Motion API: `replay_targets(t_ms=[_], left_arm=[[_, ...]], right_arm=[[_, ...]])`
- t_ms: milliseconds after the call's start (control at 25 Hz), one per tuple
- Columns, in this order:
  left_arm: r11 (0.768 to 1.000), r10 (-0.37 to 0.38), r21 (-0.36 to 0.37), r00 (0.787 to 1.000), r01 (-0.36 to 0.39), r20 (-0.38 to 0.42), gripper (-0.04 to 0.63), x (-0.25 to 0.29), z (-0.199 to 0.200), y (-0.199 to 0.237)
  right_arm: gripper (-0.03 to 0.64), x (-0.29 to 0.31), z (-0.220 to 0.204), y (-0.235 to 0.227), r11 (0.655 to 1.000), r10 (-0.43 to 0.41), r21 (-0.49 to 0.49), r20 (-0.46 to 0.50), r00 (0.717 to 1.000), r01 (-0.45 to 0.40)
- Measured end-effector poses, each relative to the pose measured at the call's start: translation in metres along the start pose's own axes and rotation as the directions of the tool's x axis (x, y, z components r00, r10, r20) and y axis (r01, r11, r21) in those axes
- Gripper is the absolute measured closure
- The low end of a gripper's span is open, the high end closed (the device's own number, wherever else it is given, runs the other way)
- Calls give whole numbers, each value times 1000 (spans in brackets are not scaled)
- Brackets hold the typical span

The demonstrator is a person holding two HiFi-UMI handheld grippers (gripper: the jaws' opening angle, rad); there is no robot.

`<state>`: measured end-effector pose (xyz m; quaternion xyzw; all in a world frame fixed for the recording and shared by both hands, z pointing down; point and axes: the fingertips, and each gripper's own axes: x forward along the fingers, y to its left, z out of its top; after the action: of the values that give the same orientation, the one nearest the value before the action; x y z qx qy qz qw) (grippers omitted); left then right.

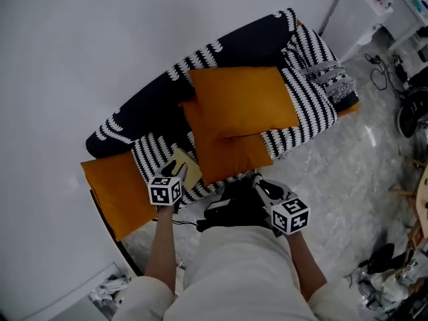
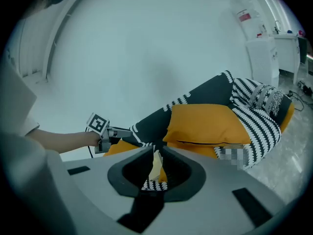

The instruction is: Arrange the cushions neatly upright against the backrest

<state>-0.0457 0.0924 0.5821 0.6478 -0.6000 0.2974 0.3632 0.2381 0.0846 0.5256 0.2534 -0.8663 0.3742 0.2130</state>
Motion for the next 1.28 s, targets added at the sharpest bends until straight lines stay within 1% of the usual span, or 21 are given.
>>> replay_targets(t_ms=[80,160,240,320,400,520,600,680,720,760,800,840,920,1000,1080,1200,1280], left_arm=[[998,-43,51,998,46,-52,420,28,2,-19],[990,-91,97,989,103,-119,392,56,-1,-34],[974,-124,164,971,159,-202,363,83,-6,-42],[957,-124,222,954,189,-274,350,108,-10,-43],[953,-127,224,939,205,-320,347,135,-13,-41],[961,-147,168,919,221,-367,348,174,-15,-37],[960,-159,149,898,238,-411,348,192,-23,-37],[957,-139,167,880,238,-454,348,207,-31,-32],[954,-115,193,877,228,-467,348,214,-34,-28],[950,-86,226,876,216,-475,368,220,-36,-24],[943,-59,259,872,207,-485,467,223,-36,-21],[937,-42,280,864,208,-502,505,224,-38,-21],[930,-55,282,849,235,-525,536,223,-35,-28],[928,-108,255,848,274,-519,545,219,-28,-40],[922,-158,238,856,307,-492,551,209,-16,-52],[912,-223,231,881,340,-417,555,188,20,-70],[914,-258,214,901,344,-349,555,178,48,-82]], right_arm=[[558,-6,0,-10,1000,-20,25,15,1000,19],[558,-13,2,-21,998,-45,48,28,999,44],[558,-19,7,-32,995,-76,67,35,996,74],[558,-27,12,-44,990,-115,80,32,993,112],[558,-36,17,-58,983,-159,98,28,987,155],[558,-38,29,-84,964,-231,144,28,973,225],[558,-36,35,-92,950,-263,179,24,965,254],[558,-30,44,-97,946,-274,185,13,962,267],[558,-27,50,-99,945,-279,180,8,960,273],[558,-24,56,-102,944,-285,175,3,959,280],[558,-22,62,-106,942,-292,174,2,956,288],[558,-20,68,-109,939,-301,178,2,954,295],[558,-19,78,-116,931,-317,192,9,948,310],[558,-17,88,-124,926,-329,200,15,944,320],[558,-12,96,-131,925,-334,200,16,943,324],[558,-4,107,-138,928,-329,194,18,944,319],[558,1,113,-140,932,-317,192,29,948,306]])
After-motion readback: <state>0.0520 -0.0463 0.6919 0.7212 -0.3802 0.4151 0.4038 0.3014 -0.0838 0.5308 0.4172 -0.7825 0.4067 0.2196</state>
